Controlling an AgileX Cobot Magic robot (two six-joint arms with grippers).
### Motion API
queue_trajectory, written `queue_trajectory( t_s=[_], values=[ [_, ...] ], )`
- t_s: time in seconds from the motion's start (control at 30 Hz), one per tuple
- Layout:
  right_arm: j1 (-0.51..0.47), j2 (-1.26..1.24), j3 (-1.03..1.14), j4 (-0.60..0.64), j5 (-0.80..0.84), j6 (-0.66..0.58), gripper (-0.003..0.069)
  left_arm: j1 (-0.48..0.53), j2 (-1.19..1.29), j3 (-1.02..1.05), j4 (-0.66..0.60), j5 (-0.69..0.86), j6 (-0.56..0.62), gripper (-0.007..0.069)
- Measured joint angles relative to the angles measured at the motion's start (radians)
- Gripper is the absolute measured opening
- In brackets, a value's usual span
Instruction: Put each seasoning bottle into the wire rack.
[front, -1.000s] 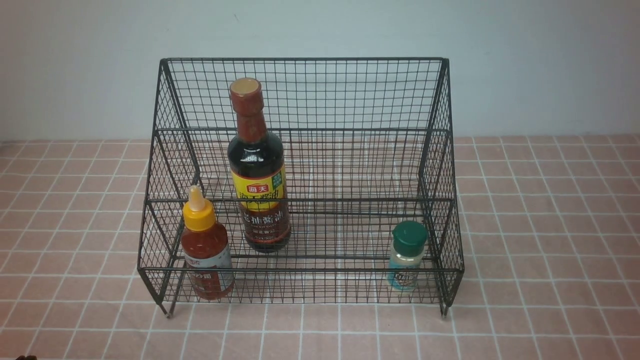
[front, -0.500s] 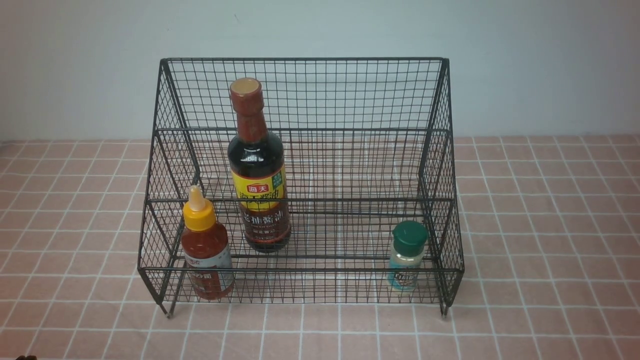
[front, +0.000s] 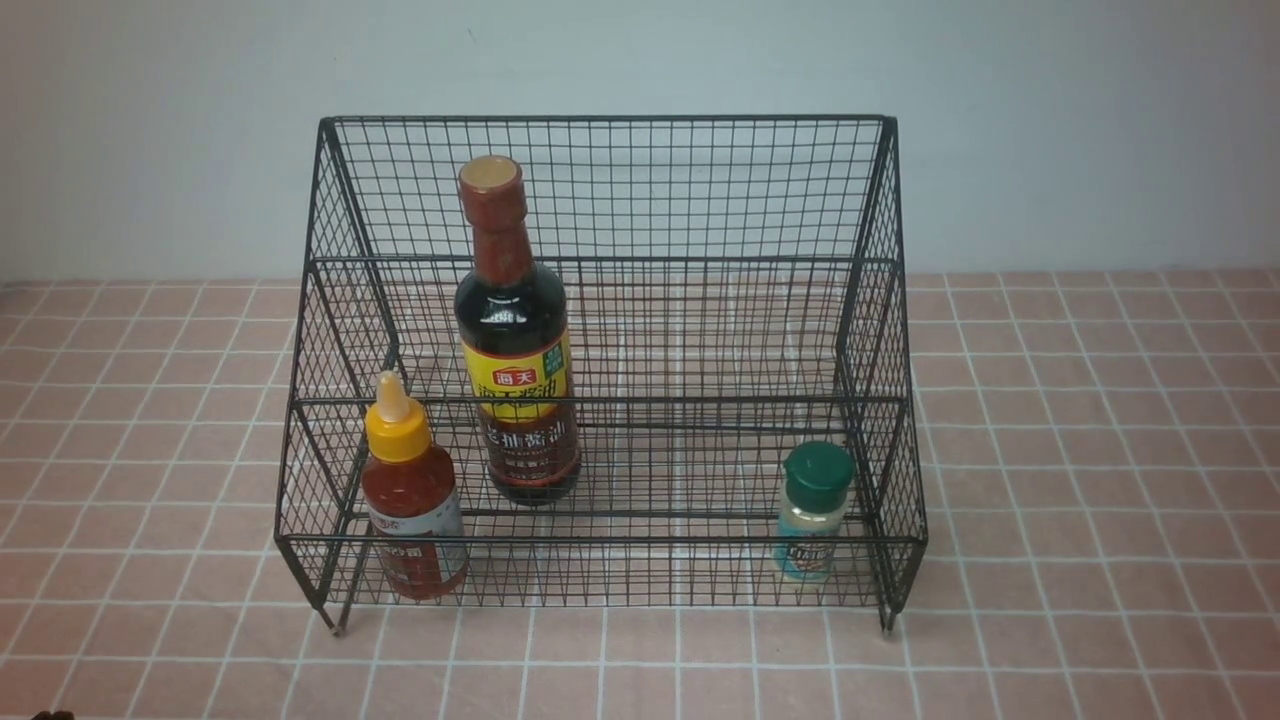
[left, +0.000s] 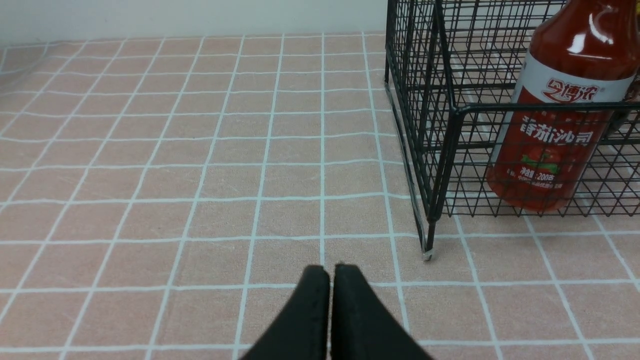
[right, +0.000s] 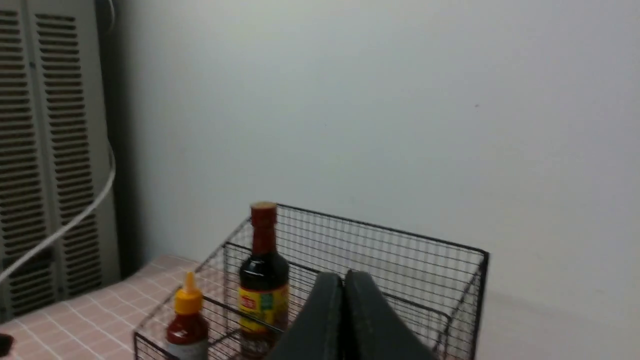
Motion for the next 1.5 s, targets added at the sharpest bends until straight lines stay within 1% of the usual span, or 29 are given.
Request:
queue_trajectory(
  t_s=[0.13,0.2,0.33,0.5,0.7,1.5],
  values=[
    [-0.134,-0.012,0.103,-0.016,-0.027,-0.001,-0.0014,0.000,0.000,0.000,0.000,0.000,0.000,-0.0007],
    [-0.250,-0.012,0.194,-0.020,-0.037,-0.002,-0.0014,0.000,0.000,0.000,0.000,0.000,0.000,-0.0007],
    [-0.417,-0.012,0.337,-0.022,-0.039,-0.003,-0.0014,0.000,0.000,0.000,0.000,0.000,0.000,-0.0007],
    [-0.529,-0.026,0.516,-0.023,-0.053,-0.003,-0.0015,0.000,0.000,0.000,0.000,0.000,0.000,-0.0007],
    [-0.555,-0.029,0.545,-0.023,-0.133,-0.003,-0.0015,0.000,0.000,0.000,0.000,0.001,0.000,-0.0007],
    [-0.555,-0.029,0.547,-0.015,-0.143,-0.003,-0.0015,0.000,0.000,0.000,0.000,0.001,0.000,-0.0007]
  ],
)
